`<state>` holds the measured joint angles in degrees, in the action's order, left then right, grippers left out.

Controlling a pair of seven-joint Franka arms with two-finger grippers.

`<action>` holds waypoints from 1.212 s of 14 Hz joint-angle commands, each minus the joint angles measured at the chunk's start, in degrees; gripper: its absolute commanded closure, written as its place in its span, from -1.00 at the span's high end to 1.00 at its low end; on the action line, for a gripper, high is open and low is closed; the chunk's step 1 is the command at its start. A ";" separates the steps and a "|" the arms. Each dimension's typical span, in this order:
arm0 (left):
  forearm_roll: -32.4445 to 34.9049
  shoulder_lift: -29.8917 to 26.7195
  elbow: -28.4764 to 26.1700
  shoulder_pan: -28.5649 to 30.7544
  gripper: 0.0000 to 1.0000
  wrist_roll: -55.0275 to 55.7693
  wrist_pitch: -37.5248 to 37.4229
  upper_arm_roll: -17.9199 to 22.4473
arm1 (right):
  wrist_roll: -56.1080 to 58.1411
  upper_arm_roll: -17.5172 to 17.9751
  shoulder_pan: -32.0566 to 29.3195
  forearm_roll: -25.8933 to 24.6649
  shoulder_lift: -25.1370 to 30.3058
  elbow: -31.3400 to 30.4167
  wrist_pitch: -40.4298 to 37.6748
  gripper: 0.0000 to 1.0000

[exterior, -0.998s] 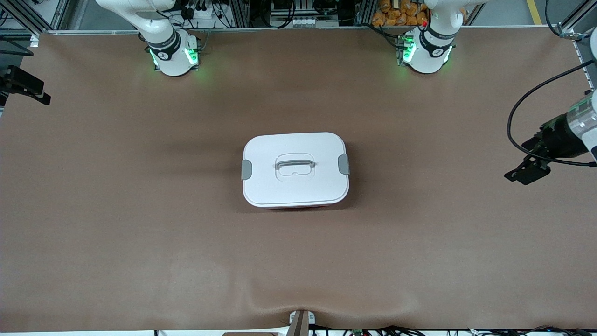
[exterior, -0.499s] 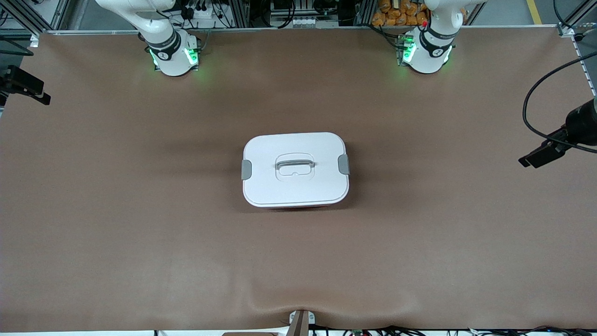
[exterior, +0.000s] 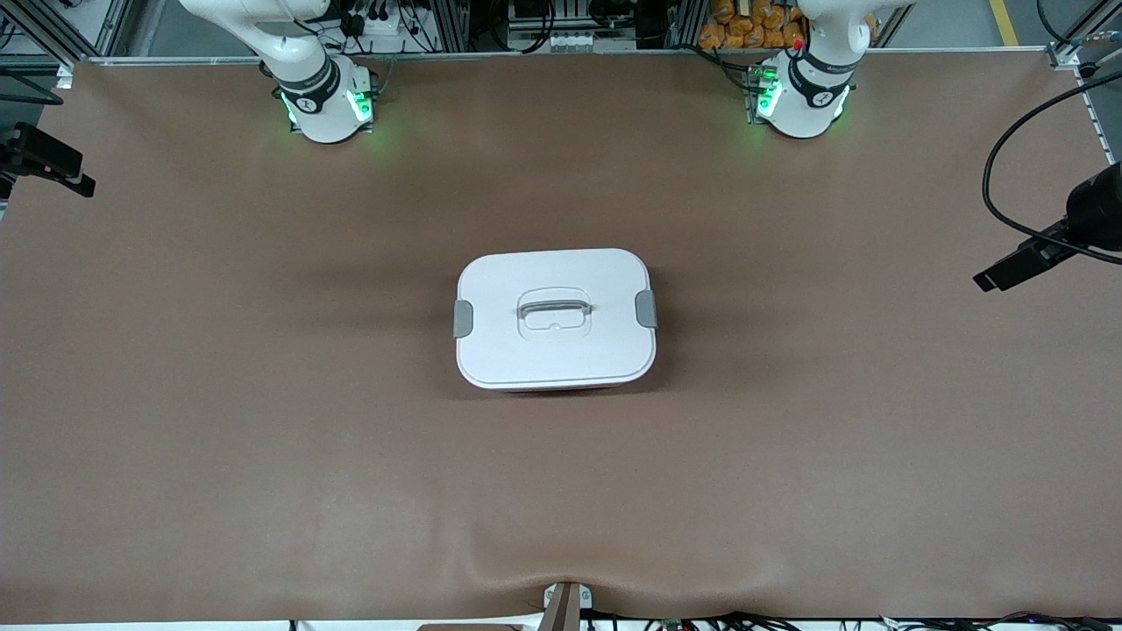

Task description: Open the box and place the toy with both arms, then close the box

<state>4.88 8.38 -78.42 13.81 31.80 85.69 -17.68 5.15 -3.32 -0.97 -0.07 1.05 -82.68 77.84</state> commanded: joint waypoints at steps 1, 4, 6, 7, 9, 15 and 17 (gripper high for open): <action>-0.13 -2.93 -1.39 0.69 1.00 -6.81 -1.31 0.37 | 0.13 -0.37 0.35 0.69 1.06 -0.73 -0.05 1.00; -0.92 -3.29 -1.38 3.33 1.00 -16.13 -2.28 -0.34 | 0.13 -0.37 0.35 0.77 0.97 -0.73 -0.05 1.00; -1.10 -5.03 -3.22 2.02 1.00 -19.83 -2.37 0.63 | 0.13 -0.37 0.44 0.68 1.06 -0.73 -0.05 1.00; -1.01 -6.52 -5.32 -0.16 1.00 -19.84 -2.28 2.72 | 0.13 -0.37 0.44 0.77 1.06 -0.73 -0.05 1.00; -1.10 -9.16 -8.49 -5.96 1.00 -19.84 -2.11 8.52 | 0.13 -0.37 0.35 0.77 1.06 -0.73 -0.05 1.00; -1.01 -16.46 -17.28 -18.80 1.00 -19.58 -1.84 17.67 | 0.13 -0.37 0.44 0.77 1.06 -0.73 -0.05 1.00; -1.01 -17.17 -17.82 -18.91 1.00 -19.49 -2.28 16.55 | 0.22 -0.37 0.53 0.77 1.06 -0.73 -0.05 1.00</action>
<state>4.80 -6.09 -93.32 -4.25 13.09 83.21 -1.46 5.15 -3.32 -0.95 -0.07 1.05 -82.68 77.83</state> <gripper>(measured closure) 0.000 0.000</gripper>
